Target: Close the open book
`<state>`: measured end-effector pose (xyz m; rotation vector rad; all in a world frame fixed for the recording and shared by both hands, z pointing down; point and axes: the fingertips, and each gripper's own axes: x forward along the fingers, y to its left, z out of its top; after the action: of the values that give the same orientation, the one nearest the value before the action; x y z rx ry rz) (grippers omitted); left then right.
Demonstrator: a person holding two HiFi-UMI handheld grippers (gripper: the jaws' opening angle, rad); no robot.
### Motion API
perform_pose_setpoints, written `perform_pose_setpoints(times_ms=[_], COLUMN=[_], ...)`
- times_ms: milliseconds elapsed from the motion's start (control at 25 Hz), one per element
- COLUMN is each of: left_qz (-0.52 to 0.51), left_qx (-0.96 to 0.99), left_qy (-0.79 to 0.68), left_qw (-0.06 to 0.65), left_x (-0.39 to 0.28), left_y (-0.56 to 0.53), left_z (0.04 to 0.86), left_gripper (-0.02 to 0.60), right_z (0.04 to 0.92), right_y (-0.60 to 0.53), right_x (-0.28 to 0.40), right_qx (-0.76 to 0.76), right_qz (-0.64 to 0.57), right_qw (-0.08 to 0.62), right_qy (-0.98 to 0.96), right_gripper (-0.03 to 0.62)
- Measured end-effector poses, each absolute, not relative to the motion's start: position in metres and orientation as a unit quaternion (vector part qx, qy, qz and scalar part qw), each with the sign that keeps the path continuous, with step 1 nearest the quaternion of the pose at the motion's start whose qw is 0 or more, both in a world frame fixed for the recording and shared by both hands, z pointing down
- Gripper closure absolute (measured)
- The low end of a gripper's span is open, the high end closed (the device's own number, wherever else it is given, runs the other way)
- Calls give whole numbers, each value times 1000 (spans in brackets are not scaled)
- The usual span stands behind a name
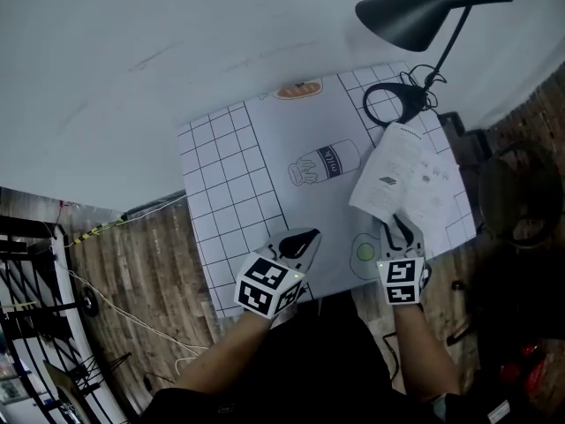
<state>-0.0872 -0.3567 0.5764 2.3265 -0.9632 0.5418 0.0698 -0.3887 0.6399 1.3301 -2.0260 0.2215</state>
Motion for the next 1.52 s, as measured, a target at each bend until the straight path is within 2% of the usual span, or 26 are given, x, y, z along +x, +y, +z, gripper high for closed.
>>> perform_pose_setpoints(times_ms=[160, 240, 360, 800, 1000, 1520], left_qz=[201, 202, 204, 221, 216, 181], left_qx=[871, 873, 875, 880, 886, 899], left_qy=[-350, -344, -337, -318, -311, -315], left_qw=[280, 281, 280, 276, 268, 246], left_x=[-84, -82, -79, -73, -69, -84], left_y=[-356, -354, -351, -335, -322, -289], left_z=[575, 575, 574, 579, 570, 535], left_gripper=[571, 571, 571, 571, 571, 571], right_z=[632, 628, 627, 631, 630, 575], right_y=[-390, -392, -394, -374, -354, -302], right_x=[86, 95, 114, 144, 161, 151], right_qx=[545, 561, 586, 635, 652, 658], right_qz=[90, 102, 138, 183, 194, 147], right_qw=[342, 330, 306, 250, 245, 240], right_qy=[-760, -752, -737, -707, -691, -698], right_gripper=[487, 436, 402, 436, 444, 454])
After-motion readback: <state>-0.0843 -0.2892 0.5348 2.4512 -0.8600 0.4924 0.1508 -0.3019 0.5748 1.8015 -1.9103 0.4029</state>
